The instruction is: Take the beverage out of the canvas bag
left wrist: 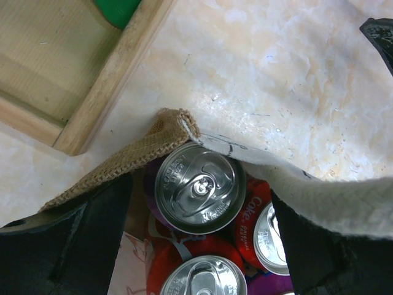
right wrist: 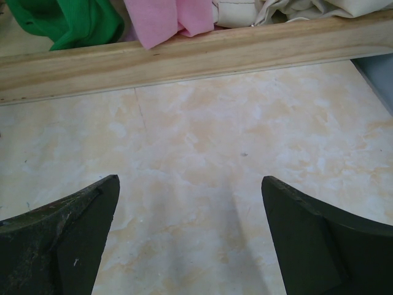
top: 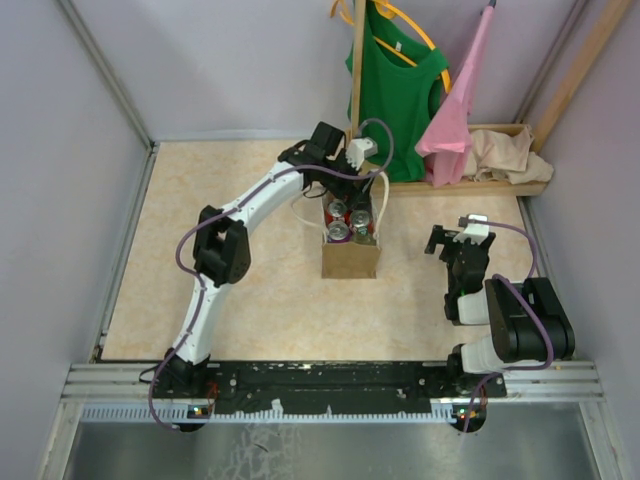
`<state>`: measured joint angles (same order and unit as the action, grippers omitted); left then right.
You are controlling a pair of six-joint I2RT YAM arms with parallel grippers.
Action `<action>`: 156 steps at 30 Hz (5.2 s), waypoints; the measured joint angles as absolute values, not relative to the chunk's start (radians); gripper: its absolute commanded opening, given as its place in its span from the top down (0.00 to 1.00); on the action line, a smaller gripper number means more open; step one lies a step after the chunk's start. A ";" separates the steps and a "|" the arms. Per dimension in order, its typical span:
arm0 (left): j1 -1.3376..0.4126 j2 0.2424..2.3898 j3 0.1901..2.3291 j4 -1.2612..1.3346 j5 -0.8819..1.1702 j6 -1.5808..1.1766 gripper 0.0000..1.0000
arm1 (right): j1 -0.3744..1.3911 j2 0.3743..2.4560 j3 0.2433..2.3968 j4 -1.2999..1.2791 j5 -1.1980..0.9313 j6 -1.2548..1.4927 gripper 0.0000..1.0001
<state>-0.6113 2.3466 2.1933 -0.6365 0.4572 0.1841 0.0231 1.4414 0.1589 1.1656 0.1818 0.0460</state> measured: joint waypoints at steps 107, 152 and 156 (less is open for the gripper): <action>-0.390 1.978 2.168 -0.515 0.116 0.181 1.00 | 0.023 1.441 0.159 1.166 0.182 0.046 0.01; -0.297 1.963 1.506 -0.122 0.073 -0.093 0.78 | 0.023 1.441 0.159 1.166 0.182 0.046 0.01; -0.302 1.963 1.506 -0.154 0.072 -0.085 0.78 | 0.023 1.441 0.159 1.166 0.182 0.046 0.01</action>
<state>-0.3016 1.9633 1.5063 -0.1539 0.0723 -0.0849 0.0231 1.4414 0.1589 1.1656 0.1818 0.0460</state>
